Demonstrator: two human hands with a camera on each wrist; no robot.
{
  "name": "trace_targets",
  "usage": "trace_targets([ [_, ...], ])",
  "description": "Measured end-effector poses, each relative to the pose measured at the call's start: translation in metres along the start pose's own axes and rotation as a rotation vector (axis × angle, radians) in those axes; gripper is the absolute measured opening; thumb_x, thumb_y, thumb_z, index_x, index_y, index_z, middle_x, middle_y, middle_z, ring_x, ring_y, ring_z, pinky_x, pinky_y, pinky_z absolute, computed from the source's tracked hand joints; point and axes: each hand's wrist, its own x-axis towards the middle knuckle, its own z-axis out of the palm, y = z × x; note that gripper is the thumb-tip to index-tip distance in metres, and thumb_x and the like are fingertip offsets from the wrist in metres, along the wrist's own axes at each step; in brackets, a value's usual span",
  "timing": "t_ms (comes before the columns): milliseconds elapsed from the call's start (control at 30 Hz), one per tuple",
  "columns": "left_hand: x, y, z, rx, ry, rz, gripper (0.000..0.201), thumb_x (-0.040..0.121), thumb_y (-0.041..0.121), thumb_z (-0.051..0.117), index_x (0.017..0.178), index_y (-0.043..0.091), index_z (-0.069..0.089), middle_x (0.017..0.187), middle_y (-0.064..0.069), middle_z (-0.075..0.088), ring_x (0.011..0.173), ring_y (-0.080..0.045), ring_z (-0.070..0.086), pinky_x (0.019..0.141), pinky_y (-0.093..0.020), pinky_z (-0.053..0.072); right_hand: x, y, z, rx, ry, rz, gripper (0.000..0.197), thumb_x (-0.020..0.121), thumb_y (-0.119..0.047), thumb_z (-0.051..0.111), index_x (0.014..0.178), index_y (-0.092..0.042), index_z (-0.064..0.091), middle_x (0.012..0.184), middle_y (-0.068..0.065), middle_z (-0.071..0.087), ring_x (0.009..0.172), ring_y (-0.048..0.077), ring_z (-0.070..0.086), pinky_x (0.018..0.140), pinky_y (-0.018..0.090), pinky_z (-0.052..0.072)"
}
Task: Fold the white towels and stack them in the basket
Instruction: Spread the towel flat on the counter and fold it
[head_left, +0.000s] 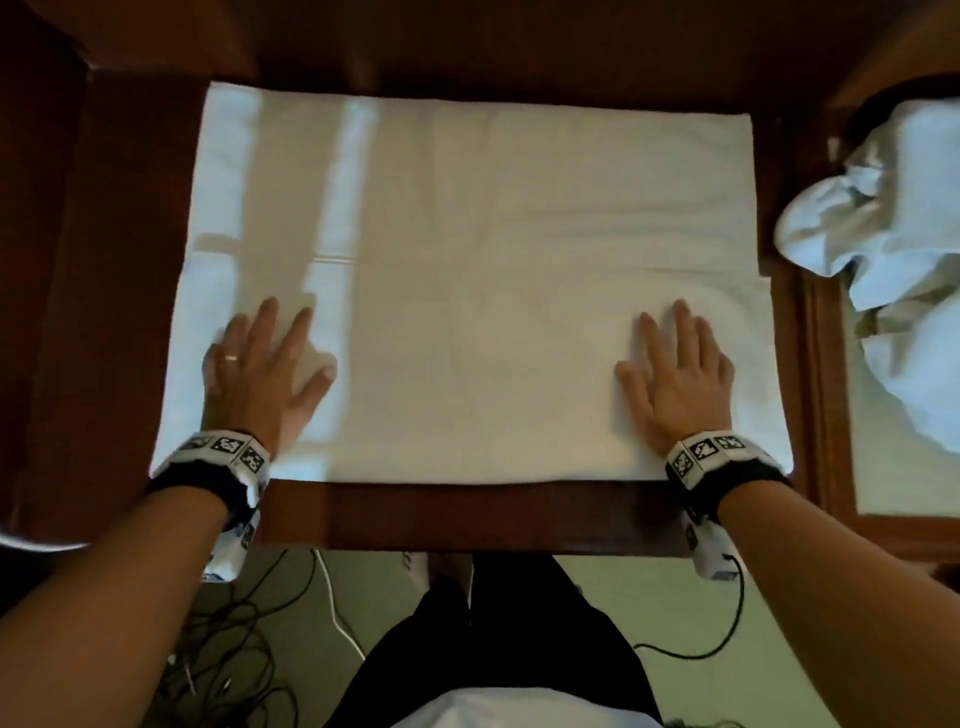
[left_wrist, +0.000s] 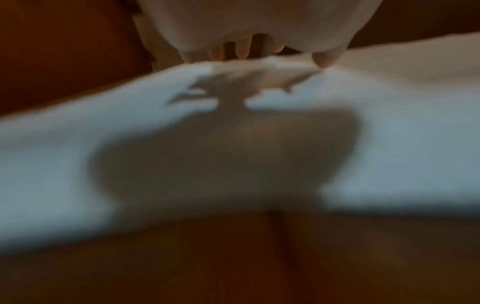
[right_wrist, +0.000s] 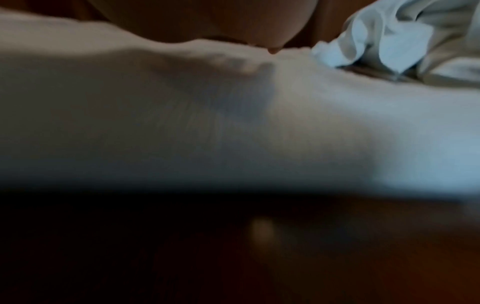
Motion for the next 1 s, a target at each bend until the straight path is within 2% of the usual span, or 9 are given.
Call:
trace_targets([
  [67,-0.032,-0.009,0.028,0.008,-0.059,-0.028,0.075,0.093,0.073,0.009,0.158,0.039,-0.004,0.169,-0.001,-0.010,0.154,-0.035,-0.006,0.120,-0.059,0.004,-0.031,0.006,0.020,-0.052,-0.099,-0.018,0.072,0.095,-0.067,0.015,0.156,-0.038,-0.007,0.164,0.001,-0.020,0.152,0.029,-0.012,0.121,0.053,0.003],
  [133,-0.058,-0.017,0.043,0.015,-0.049,-0.041,0.076,0.092,0.075,0.004,0.158,0.039,-0.007,0.168,-0.002,-0.013,0.154,-0.034,-0.010,0.120,-0.059,0.001,-0.055,0.012,0.031,-0.087,-0.125,-0.047,0.073,0.093,-0.070,0.010,0.154,-0.040,-0.015,0.162,-0.003,-0.028,0.150,0.026,-0.021,0.122,0.054,0.000],
  [300,-0.080,-0.008,0.047,-0.037,0.001,-0.057,0.082,0.091,0.072,0.015,0.160,0.029,0.009,0.169,-0.009,0.000,0.153,-0.038,0.003,0.121,-0.062,0.008,-0.068,-0.012,0.029,-0.024,-0.051,-0.012,0.076,0.092,-0.067,0.018,0.158,-0.032,0.004,0.166,0.004,-0.013,0.152,0.028,-0.008,0.120,0.057,0.010],
  [433,-0.081,0.034,0.052,0.002,-0.007,0.167,0.082,0.089,0.070,0.028,0.159,0.029,0.020,0.168,-0.008,0.010,0.152,-0.039,0.011,0.119,-0.063,0.011,-0.072,-0.094,0.038,0.000,0.071,-0.276,0.072,0.093,-0.059,0.036,0.155,-0.022,0.030,0.165,0.012,0.011,0.151,0.034,0.011,0.114,0.054,0.021],
  [600,-0.081,0.045,0.067,0.078,-0.018,0.174,0.081,0.089,0.075,0.022,0.160,0.037,0.010,0.169,-0.001,0.001,0.152,-0.041,0.005,0.116,-0.067,0.012,-0.077,-0.121,0.060,-0.136,-0.107,-0.467,0.072,0.095,-0.069,0.026,0.157,-0.036,0.013,0.167,0.005,-0.003,0.153,0.031,-0.002,0.117,0.058,0.013],
  [700,-0.082,0.044,0.067,0.076,-0.012,0.176,0.081,0.089,0.075,0.023,0.160,0.037,0.012,0.169,-0.001,0.002,0.152,-0.041,0.007,0.115,-0.067,0.013,-0.051,-0.058,0.049,-0.151,-0.080,-0.356,0.071,0.093,-0.073,0.020,0.156,-0.043,0.009,0.167,-0.001,-0.004,0.153,0.025,-0.004,0.119,0.054,0.011],
  [833,-0.081,0.050,0.064,0.065,0.003,0.174,0.081,0.086,0.074,0.031,0.157,0.034,0.026,0.167,-0.004,0.016,0.150,-0.040,0.016,0.114,-0.065,0.017,-0.019,0.035,0.018,-0.058,-0.096,0.025,0.071,0.093,-0.073,0.016,0.155,-0.044,-0.003,0.165,-0.005,-0.016,0.152,0.019,-0.013,0.120,0.053,0.001],
  [933,-0.074,0.059,0.050,0.021,0.046,0.136,0.078,0.084,0.071,0.037,0.149,0.028,0.042,0.157,-0.008,0.034,0.142,-0.041,0.030,0.110,-0.060,0.025,-0.008,0.039,0.006,-0.023,-0.046,0.212,0.076,0.092,-0.070,0.013,0.158,-0.032,0.007,0.166,0.004,-0.009,0.153,0.025,-0.008,0.120,0.057,0.006],
  [1000,-0.063,0.067,0.039,-0.018,0.073,0.148,0.078,0.084,0.068,0.038,0.147,0.023,0.044,0.150,-0.012,0.039,0.135,-0.041,0.036,0.107,-0.058,0.030,-0.012,0.008,0.007,-0.034,-0.002,0.089,0.077,0.091,-0.067,0.016,0.157,-0.027,0.015,0.166,0.008,-0.002,0.153,0.030,-0.001,0.118,0.054,0.011],
])
